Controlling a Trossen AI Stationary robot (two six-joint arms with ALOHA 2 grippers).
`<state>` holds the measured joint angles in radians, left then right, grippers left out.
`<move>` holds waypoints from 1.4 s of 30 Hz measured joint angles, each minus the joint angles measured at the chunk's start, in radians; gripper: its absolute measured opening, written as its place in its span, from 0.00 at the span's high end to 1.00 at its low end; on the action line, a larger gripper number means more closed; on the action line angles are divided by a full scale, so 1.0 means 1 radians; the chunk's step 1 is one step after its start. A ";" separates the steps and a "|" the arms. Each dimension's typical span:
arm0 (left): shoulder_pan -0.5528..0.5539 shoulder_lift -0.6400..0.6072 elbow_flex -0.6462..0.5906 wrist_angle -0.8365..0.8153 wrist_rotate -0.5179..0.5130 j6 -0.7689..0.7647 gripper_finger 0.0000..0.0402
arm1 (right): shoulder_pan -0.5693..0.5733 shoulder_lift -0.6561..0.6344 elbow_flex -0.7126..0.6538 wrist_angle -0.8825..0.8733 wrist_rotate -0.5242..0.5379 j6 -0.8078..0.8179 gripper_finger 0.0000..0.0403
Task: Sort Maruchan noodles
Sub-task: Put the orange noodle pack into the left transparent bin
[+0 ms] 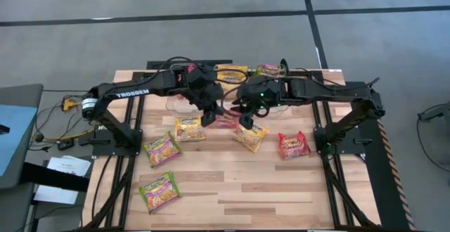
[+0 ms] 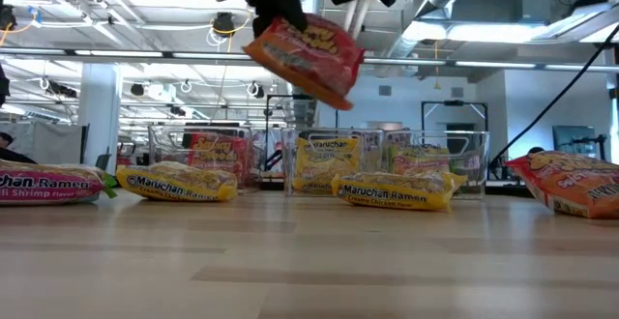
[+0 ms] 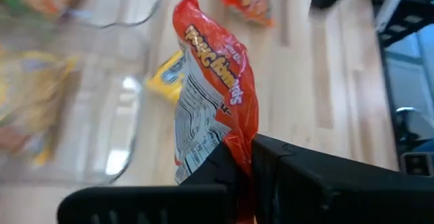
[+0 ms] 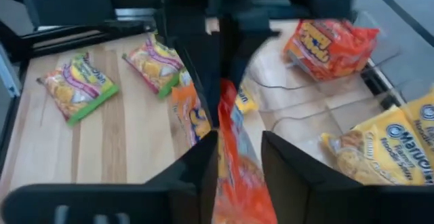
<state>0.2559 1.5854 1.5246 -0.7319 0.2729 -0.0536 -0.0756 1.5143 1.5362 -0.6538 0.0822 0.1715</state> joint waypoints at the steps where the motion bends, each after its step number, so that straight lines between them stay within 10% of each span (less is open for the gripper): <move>1: 0.002 -0.006 0.000 -0.014 -0.012 0.008 1.00 | -0.002 0.000 0.011 -0.005 0.000 0.000 0.63; 17: 0.193 -0.225 -0.054 -0.075 -0.043 0.076 1.00 | -0.021 -0.002 0.153 -0.105 -0.001 -0.102 0.57; 32: 0.491 -0.523 -0.630 0.410 -0.046 0.127 1.00 | -0.098 0.000 0.165 -0.132 -0.003 -0.120 0.57; 42: 0.604 -0.517 -0.784 0.495 -0.017 0.187 1.00 | -0.146 0.000 0.165 -0.132 -0.004 -0.120 0.57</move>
<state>0.8603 1.0688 0.7403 -0.2371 0.2555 0.1335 -0.2219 1.5139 1.7008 -0.7856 0.0784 0.0517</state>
